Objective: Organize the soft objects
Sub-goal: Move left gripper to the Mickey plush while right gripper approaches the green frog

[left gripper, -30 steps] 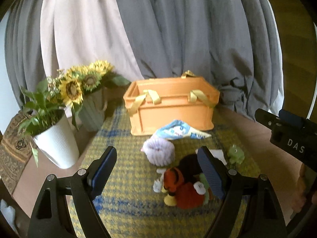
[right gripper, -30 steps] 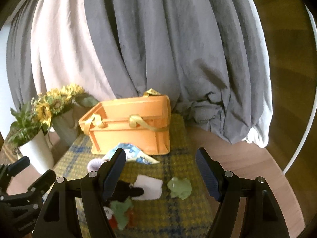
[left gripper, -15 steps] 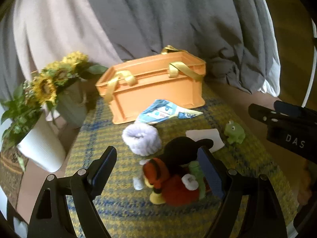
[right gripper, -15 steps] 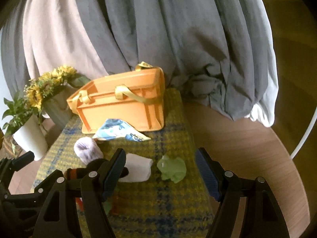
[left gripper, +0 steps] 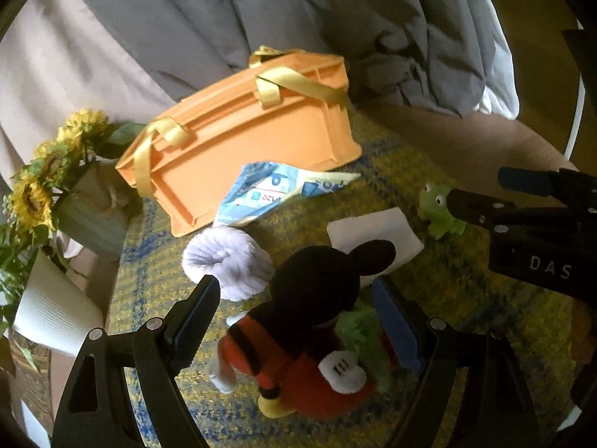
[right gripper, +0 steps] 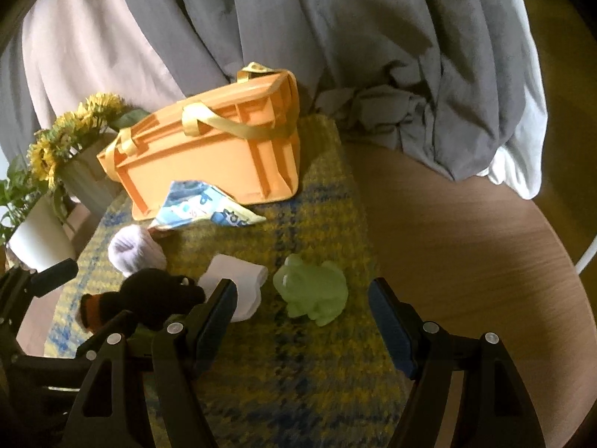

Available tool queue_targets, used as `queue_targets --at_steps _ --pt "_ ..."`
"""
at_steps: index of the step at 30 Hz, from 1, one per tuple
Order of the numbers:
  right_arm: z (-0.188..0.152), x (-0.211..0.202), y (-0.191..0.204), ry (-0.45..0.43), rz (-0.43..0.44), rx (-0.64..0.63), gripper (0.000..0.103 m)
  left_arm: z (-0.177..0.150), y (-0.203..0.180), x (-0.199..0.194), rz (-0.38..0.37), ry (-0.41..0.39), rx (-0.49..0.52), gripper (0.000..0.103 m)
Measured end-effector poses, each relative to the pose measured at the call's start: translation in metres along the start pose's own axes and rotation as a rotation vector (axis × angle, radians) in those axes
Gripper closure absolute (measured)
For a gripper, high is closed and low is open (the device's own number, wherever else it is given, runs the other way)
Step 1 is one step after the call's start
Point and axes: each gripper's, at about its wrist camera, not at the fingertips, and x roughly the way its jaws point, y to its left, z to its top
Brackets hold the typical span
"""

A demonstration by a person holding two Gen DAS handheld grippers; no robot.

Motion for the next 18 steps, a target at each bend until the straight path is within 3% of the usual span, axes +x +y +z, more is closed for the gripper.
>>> queue_targets --at_steps 18 --pt "-0.001 0.058 -0.015 0.135 0.040 0.001 0.029 0.011 -0.011 0.047 -0.032 0.131 -0.006 0.021"
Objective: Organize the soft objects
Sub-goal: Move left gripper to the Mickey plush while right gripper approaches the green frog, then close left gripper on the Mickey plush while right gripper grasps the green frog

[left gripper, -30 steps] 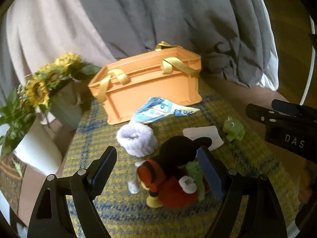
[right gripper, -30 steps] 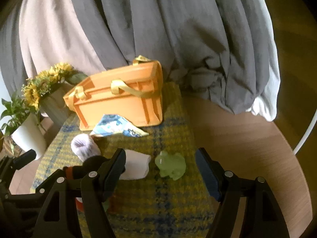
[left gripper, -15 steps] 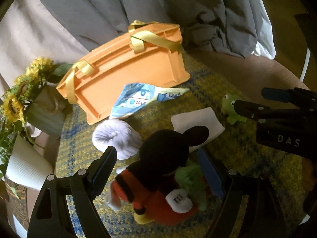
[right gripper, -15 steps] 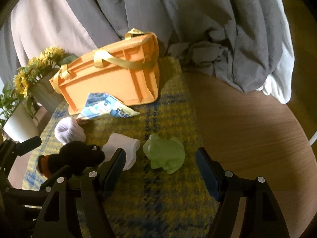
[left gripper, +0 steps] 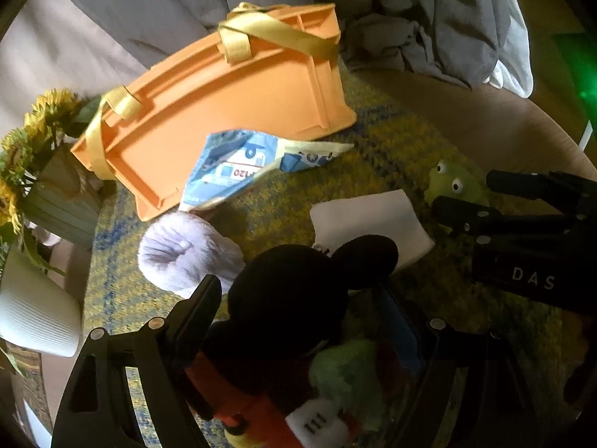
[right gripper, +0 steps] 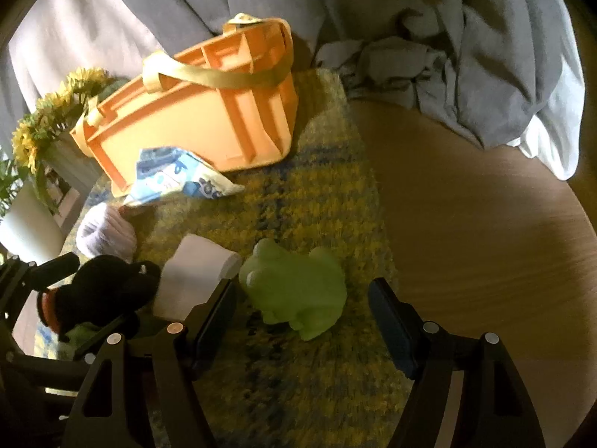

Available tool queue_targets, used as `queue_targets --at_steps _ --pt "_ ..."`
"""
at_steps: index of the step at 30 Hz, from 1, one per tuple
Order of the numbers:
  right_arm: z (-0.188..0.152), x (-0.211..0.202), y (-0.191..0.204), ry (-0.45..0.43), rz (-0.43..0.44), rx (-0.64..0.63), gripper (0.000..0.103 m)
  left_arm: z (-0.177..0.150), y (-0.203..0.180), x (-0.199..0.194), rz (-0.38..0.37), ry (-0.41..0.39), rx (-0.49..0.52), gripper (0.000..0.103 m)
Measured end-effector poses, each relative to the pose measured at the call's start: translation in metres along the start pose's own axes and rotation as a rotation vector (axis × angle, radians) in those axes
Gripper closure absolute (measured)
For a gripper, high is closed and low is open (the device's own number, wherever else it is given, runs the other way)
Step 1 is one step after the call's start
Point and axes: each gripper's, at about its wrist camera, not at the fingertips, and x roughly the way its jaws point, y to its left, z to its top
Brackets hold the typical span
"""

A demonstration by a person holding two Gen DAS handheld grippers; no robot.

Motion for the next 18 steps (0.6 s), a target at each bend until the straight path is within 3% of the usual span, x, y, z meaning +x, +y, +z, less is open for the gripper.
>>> queue_targets --at_steps 7,15,18 --pt "0.001 0.011 0.002 0.018 0.007 -0.009 0.030 0.000 0.009 0.008 0.004 0.024 -0.046 0.042" --pt "-0.002 0.012 0.004 0.014 -0.027 -0.026 0.047 -0.006 0.015 0.003 -0.009 0.005 -0.089 0.045" --pt "-0.002 0.008 0.003 0.003 -0.036 -0.022 0.048 -0.008 0.017 0.000 -0.012 -0.006 -0.101 0.046"
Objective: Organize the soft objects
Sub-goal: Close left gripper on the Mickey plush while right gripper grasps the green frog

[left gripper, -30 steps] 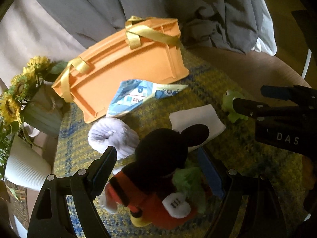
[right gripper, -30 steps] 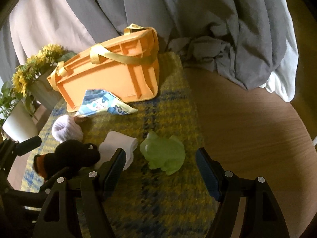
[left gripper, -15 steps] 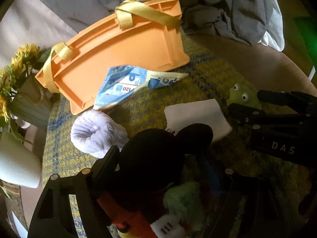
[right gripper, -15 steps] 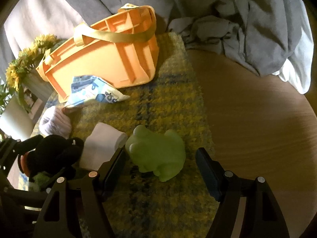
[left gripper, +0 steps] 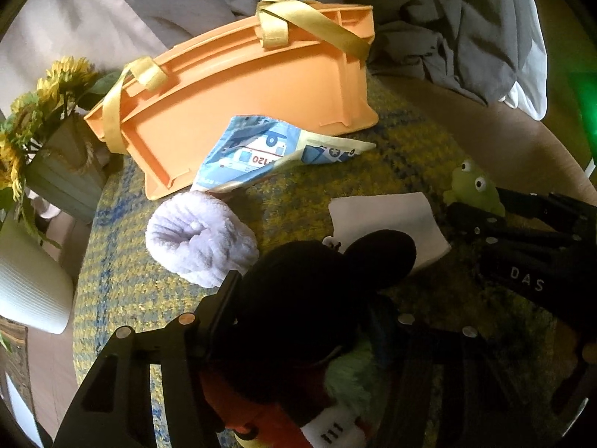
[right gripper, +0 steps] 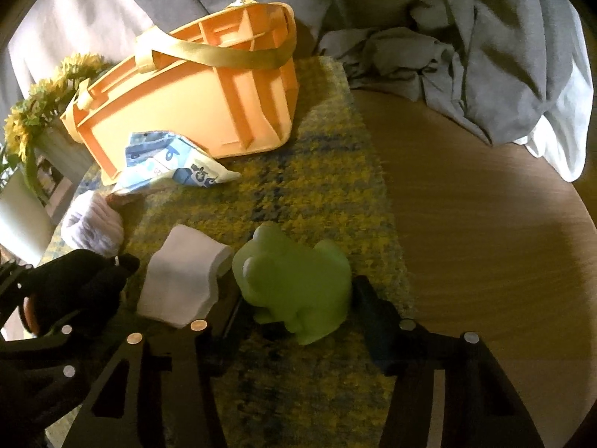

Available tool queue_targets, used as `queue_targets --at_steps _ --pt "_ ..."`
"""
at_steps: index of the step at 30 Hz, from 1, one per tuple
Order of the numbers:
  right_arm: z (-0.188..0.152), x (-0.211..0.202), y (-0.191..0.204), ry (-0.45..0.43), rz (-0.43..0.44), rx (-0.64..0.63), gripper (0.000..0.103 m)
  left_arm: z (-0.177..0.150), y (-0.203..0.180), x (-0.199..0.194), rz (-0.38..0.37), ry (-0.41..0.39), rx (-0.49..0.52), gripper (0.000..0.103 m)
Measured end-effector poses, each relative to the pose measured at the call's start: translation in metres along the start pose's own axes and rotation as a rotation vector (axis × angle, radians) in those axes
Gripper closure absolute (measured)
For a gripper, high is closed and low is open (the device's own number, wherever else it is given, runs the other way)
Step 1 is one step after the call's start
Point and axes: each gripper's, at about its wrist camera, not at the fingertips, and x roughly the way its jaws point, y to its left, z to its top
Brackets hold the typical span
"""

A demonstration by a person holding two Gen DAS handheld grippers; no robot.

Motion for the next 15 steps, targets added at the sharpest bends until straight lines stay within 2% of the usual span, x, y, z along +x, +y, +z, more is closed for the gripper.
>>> queue_targets --at_steps 15 --pt "0.006 -0.056 0.032 -0.112 0.007 -0.053 0.048 -0.007 0.029 -0.042 -0.050 -0.105 -0.120 0.047"
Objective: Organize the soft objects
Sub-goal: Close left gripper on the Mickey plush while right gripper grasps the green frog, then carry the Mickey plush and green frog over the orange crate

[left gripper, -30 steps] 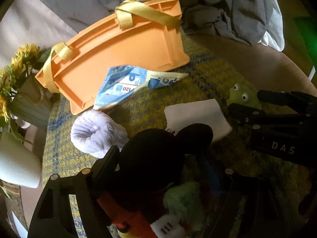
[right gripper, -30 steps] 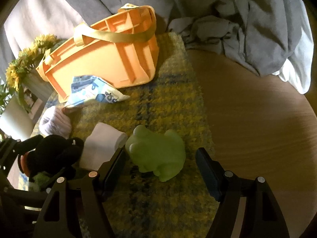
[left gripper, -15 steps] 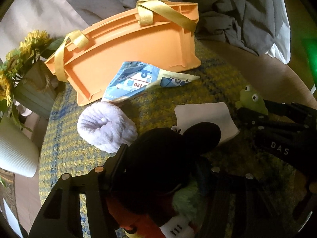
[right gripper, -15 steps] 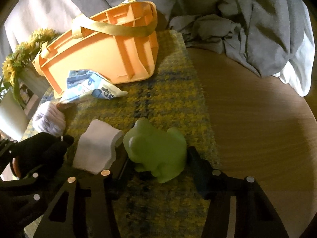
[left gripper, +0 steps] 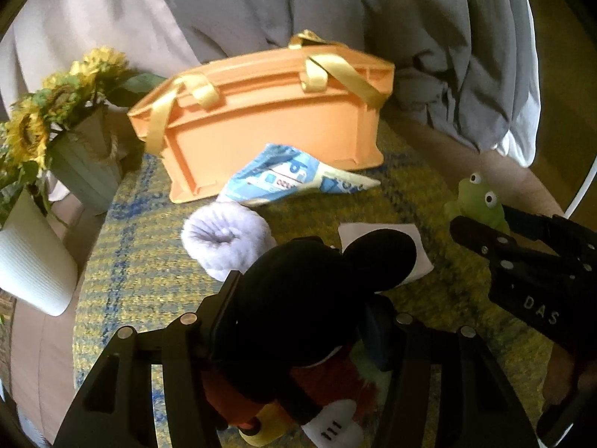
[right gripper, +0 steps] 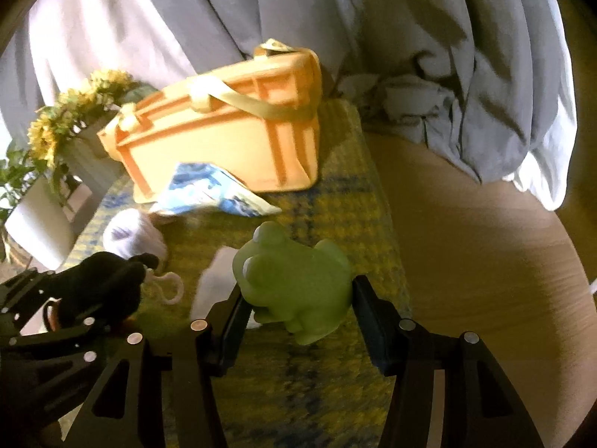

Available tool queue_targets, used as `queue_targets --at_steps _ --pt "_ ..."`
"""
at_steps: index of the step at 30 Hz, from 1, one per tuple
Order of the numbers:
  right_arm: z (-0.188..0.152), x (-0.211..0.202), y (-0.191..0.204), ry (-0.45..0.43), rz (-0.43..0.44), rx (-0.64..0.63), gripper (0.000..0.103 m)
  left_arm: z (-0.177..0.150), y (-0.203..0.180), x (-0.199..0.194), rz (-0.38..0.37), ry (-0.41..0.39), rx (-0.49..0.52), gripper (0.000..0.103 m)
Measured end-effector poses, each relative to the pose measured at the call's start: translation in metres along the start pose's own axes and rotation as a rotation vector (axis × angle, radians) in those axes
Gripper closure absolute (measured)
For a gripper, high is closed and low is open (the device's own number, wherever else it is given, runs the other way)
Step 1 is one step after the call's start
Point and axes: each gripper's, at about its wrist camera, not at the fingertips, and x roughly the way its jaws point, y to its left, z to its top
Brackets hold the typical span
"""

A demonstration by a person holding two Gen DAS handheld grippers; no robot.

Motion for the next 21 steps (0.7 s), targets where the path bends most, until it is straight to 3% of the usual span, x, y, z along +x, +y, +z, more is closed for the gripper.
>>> queue_targets --at_steps 21 --pt "0.016 -0.085 0.058 -0.180 0.018 -0.034 0.048 0.014 0.047 -0.097 -0.049 -0.244 -0.084 0.047"
